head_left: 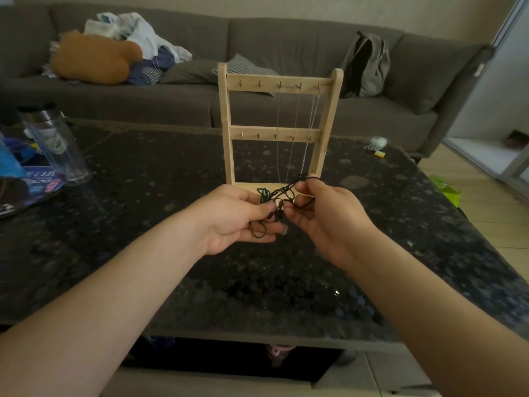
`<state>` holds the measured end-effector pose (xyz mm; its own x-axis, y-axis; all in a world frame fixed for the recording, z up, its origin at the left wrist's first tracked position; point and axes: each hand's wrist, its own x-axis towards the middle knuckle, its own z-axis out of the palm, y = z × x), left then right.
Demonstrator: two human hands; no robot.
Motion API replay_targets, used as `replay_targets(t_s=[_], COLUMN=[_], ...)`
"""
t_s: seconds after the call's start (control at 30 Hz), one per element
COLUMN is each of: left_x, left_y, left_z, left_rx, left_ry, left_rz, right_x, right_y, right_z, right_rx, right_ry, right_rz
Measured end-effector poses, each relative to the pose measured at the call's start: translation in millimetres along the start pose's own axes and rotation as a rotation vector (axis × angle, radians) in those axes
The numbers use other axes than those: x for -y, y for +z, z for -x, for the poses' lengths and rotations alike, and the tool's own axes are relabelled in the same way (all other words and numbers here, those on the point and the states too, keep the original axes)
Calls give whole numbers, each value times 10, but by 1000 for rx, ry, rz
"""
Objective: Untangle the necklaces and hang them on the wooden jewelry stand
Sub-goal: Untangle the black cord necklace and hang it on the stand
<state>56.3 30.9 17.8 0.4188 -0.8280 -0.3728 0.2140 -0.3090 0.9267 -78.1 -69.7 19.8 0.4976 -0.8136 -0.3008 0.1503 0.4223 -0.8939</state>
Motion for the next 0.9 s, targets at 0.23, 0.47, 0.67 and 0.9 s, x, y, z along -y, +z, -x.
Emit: replay_targets(t_s=[0.23,0.47,0.67,0.9], left_x=[9,-45,-54,-49], left_y=[30,35,4,20], left_z=[19,42,30,3], left_rx=[96,82,-6,-40], left_ry=[-65,-95,-157,-48], left_rz=[-78,161,215,159], right_x=[45,55,43,23], right_y=[2,-35,-115,-142], right_z=[74,42,-26,53], right_rx=[66,13,37,168], right_ry=[21,79,40,-300], right_rz=[-154,-76,196,675])
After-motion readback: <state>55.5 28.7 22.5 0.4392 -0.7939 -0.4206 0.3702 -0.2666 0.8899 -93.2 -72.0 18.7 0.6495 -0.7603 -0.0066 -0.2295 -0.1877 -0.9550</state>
